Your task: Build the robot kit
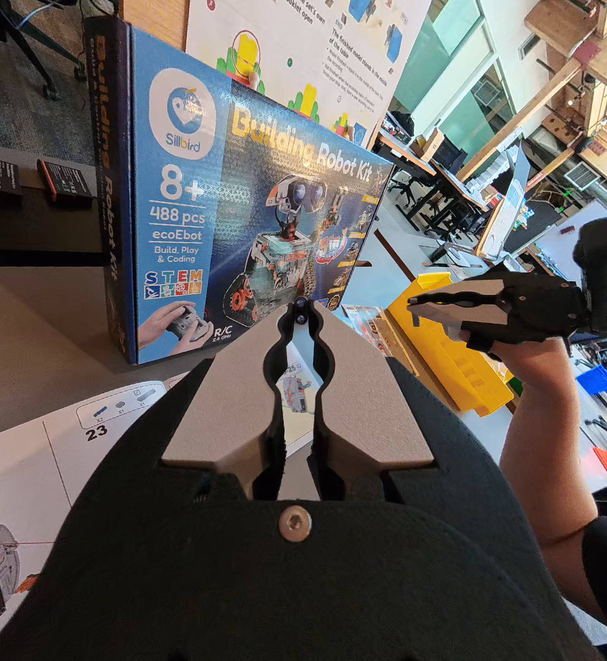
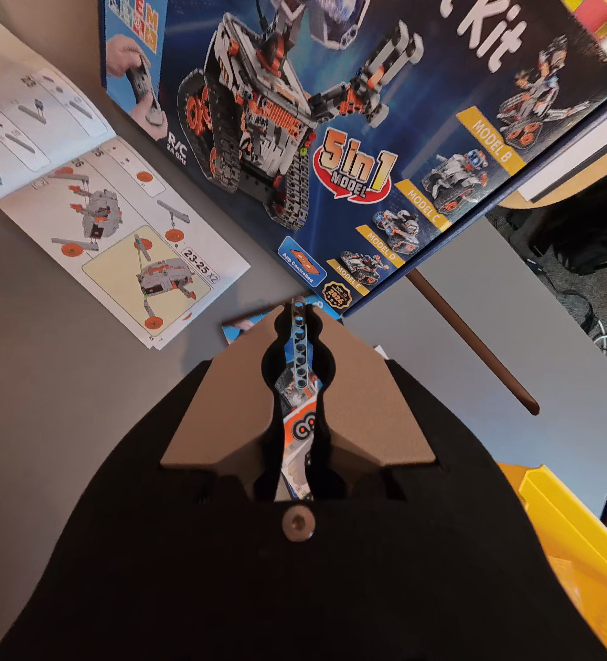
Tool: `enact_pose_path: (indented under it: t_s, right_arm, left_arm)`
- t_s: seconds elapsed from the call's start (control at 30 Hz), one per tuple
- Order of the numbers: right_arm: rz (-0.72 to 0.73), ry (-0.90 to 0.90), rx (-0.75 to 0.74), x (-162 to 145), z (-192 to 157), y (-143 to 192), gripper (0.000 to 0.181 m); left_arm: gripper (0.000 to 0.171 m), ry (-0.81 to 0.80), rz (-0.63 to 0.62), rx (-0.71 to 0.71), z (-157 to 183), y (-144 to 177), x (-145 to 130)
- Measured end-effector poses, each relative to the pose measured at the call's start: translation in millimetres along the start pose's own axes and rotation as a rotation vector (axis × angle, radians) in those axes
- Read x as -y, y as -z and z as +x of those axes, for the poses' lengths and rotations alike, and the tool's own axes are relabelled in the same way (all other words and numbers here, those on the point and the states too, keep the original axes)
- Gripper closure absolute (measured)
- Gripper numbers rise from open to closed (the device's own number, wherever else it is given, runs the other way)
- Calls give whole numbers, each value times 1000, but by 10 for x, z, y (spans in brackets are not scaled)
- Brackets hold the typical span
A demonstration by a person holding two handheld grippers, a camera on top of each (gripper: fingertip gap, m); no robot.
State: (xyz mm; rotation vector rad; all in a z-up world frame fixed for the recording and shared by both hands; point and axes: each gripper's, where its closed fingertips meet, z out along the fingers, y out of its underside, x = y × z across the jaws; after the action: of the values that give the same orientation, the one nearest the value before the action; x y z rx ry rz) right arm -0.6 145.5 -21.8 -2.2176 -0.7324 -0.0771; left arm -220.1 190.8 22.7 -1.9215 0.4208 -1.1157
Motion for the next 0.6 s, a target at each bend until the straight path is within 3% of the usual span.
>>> enact_pose_path:
  t_s: [0.1, 0.2, 0.33, 0.5, 0.6]
  right_arm:
    - [94, -36, 93, 184, -181, 49, 176]
    - [125, 19, 266, 307, -610, 41, 176]
    - [86, 57, 364, 302, -944, -86, 175]
    - [-54, 112, 374, 68, -1051, -257, 175]
    - [-121, 155, 474, -56, -1255, -238, 176]
  left_arm:
    - [166, -7, 2, -35, 90, 5, 10]
    - [166, 13, -34, -120, 259, -55, -60]
    - [166, 30, -69, -171, 360, -120, -140]
    - [166, 14, -94, -159, 350, -120, -172]
    - [166, 4, -96, -142, 324, -103, -166]
